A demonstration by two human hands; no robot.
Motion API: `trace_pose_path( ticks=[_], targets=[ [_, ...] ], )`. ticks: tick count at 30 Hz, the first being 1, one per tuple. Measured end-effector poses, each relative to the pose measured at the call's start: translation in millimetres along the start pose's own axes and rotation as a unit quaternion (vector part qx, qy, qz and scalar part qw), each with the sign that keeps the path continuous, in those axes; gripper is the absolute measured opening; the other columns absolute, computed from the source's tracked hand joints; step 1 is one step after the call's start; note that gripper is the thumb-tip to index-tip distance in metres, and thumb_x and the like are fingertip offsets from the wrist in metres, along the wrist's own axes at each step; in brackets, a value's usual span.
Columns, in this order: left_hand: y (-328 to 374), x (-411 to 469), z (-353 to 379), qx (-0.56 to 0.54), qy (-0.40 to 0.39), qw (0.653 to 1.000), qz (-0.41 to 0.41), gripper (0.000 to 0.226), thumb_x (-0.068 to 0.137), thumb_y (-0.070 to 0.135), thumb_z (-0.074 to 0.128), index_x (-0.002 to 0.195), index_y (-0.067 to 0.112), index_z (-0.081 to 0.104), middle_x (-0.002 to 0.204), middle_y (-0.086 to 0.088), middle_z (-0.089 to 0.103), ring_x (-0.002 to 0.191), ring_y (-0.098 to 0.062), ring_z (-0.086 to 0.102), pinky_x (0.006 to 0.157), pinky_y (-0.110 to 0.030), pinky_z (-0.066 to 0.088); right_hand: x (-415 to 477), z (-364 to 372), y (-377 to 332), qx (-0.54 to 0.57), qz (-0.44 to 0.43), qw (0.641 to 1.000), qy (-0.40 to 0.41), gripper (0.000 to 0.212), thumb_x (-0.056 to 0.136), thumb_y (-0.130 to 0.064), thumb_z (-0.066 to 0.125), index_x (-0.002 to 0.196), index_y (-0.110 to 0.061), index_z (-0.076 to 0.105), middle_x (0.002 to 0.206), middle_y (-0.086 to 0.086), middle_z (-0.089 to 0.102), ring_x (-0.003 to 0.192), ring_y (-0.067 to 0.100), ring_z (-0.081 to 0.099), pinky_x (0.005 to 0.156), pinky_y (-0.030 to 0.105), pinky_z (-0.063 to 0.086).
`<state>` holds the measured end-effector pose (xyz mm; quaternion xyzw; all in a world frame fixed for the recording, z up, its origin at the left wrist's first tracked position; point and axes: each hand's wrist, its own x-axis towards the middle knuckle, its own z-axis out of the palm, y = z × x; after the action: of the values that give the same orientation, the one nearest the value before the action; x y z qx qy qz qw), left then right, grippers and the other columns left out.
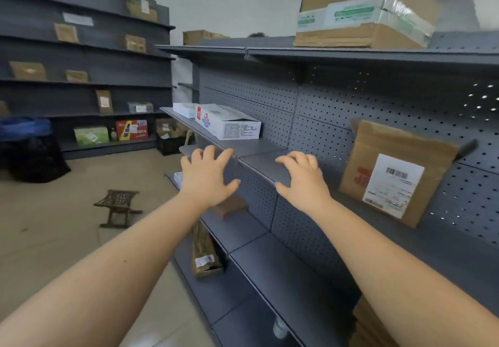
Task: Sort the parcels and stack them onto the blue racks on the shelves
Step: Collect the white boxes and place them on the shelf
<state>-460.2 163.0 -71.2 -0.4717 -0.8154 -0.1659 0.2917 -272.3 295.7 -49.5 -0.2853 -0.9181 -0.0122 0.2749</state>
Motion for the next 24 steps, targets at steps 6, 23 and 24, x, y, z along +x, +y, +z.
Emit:
trace_pose_path(
  ticks=[6, 23, 24],
  targets=[
    [-56, -4, 6, -0.012, 0.006, 0.998, -0.066, 0.073, 0.075, 0.065, 0.055, 0.139, 0.038, 0.035, 0.137, -0.003, 0.045, 0.122, -0.032, 0.040, 0.094, -0.048, 0.035, 36, 36, -40, 0.090, -0.021, 0.996, -0.021, 0.049, 0.086, -0.030, 0.065, 0.131, -0.028, 0.046, 0.136, -0.004, 0.036, 0.126, 0.020, 0.025, 0.093, 0.041, 0.044],
    [-151, 52, 73, 0.047, -0.037, 0.973, -0.225, 0.069, 0.080, 0.064, 0.053, 0.140, 0.042, 0.028, 0.138, -0.001, 0.041, 0.127, -0.027, 0.034, 0.102, -0.050, 0.033, 191, 154, -99, 0.252, -0.131, 0.955, -0.090, 0.046, 0.082, -0.027, 0.069, 0.125, -0.030, 0.051, 0.132, -0.006, 0.037, 0.126, 0.019, 0.029, 0.095, 0.040, 0.043],
    [-156, 57, 75, 0.049, -0.031, 0.971, -0.232, 0.068, 0.081, 0.063, 0.053, 0.140, 0.041, 0.028, 0.138, 0.000, 0.042, 0.127, -0.026, 0.034, 0.102, -0.050, 0.033, 200, 159, -104, 0.259, -0.141, 0.951, -0.090, 0.046, 0.083, -0.028, 0.069, 0.125, -0.031, 0.050, 0.133, -0.006, 0.037, 0.127, 0.019, 0.028, 0.094, 0.039, 0.043]
  ],
)
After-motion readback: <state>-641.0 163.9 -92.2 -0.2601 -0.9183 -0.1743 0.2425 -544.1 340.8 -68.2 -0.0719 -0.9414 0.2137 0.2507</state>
